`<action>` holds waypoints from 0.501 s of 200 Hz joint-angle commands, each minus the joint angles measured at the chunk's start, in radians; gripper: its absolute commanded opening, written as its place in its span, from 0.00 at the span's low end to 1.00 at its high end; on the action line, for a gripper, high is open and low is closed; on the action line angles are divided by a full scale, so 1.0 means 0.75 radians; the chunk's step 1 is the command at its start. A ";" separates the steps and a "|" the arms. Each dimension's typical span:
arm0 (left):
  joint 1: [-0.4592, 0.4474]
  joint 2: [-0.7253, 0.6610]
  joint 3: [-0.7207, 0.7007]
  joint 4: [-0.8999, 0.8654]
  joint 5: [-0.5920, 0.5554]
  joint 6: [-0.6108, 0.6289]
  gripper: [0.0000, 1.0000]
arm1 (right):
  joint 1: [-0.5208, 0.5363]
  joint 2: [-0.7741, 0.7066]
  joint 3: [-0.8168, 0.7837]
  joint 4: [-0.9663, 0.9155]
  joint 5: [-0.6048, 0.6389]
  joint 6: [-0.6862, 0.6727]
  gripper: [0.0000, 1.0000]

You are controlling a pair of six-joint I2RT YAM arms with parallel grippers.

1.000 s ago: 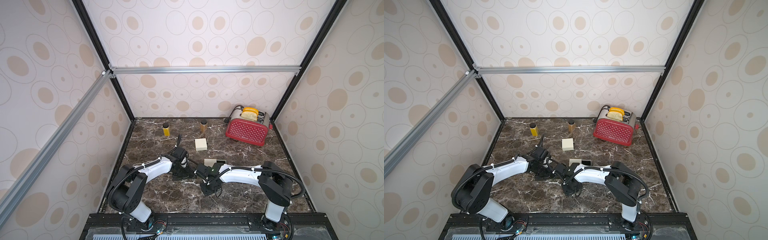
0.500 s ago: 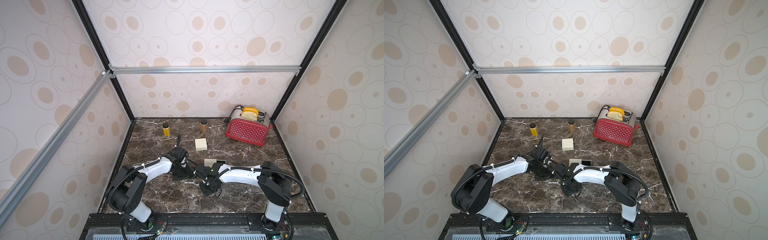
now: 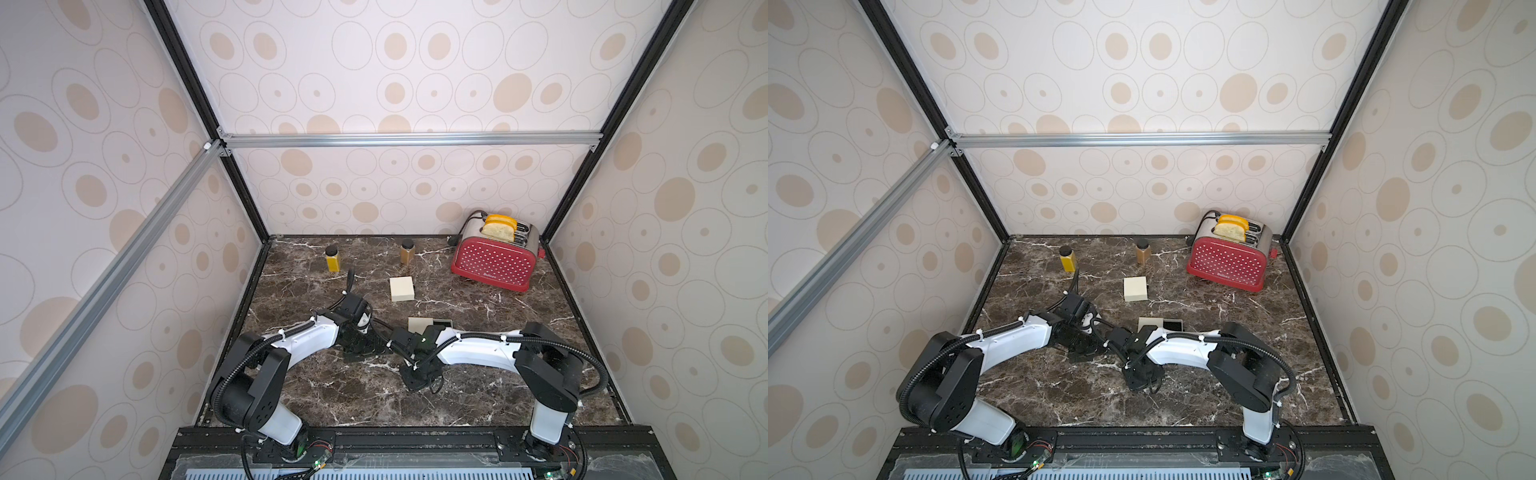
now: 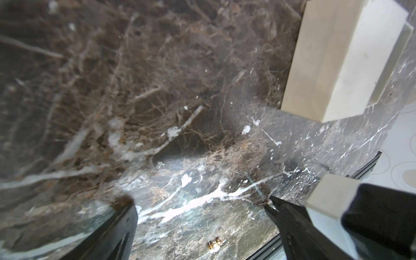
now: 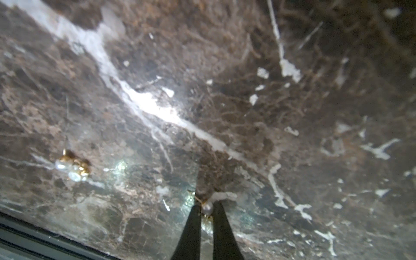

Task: Place the earrings into the drawer-style jewelry box
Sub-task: Pick up the earring from the center of the board.

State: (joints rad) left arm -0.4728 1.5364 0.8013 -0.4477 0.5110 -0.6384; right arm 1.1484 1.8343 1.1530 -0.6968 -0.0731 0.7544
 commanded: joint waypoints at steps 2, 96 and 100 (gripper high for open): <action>0.005 0.017 -0.038 0.003 -0.004 -0.017 0.99 | -0.016 0.077 -0.025 0.077 0.045 -0.004 0.08; 0.009 0.031 -0.027 0.021 0.013 -0.026 0.99 | -0.054 -0.087 -0.189 0.297 -0.003 -0.058 0.00; 0.009 0.031 -0.025 0.024 0.017 -0.026 0.99 | -0.058 -0.099 -0.196 0.312 0.001 -0.065 0.00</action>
State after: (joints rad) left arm -0.4717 1.5360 0.7971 -0.4316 0.5236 -0.6415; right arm 1.1202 1.7790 1.0664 -0.5255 -0.1047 0.7353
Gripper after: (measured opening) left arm 0.991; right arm 0.073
